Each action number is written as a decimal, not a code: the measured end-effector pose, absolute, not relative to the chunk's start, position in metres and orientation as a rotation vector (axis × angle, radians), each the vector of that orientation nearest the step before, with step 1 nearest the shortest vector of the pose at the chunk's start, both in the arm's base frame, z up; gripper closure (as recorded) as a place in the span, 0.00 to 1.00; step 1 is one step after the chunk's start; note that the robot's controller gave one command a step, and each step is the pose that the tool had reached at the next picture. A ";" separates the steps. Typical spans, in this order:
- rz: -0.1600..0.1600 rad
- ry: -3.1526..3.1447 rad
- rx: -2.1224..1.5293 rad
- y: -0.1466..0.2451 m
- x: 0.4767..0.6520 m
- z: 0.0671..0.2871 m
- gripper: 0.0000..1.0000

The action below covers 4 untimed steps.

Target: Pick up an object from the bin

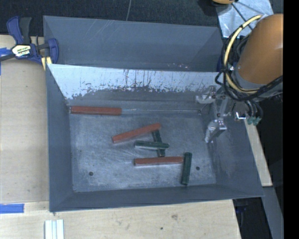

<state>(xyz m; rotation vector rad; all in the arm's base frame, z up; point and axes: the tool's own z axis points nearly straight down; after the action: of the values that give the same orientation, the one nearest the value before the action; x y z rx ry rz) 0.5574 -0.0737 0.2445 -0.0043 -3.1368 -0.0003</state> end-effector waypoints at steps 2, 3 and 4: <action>0.002 -3.151 -0.033 -0.065 0.547 0.201 0.00; 0.000 -3.133 -0.228 -0.060 0.553 0.166 0.00; -0.009 -3.140 -0.007 -0.063 0.513 0.081 1.00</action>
Offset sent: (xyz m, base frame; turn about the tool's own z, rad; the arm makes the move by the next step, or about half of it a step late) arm -0.0457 0.0324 -0.1745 0.0667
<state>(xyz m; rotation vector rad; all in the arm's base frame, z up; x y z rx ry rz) 0.5129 -0.0633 0.0806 -0.0075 -3.1398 -0.0091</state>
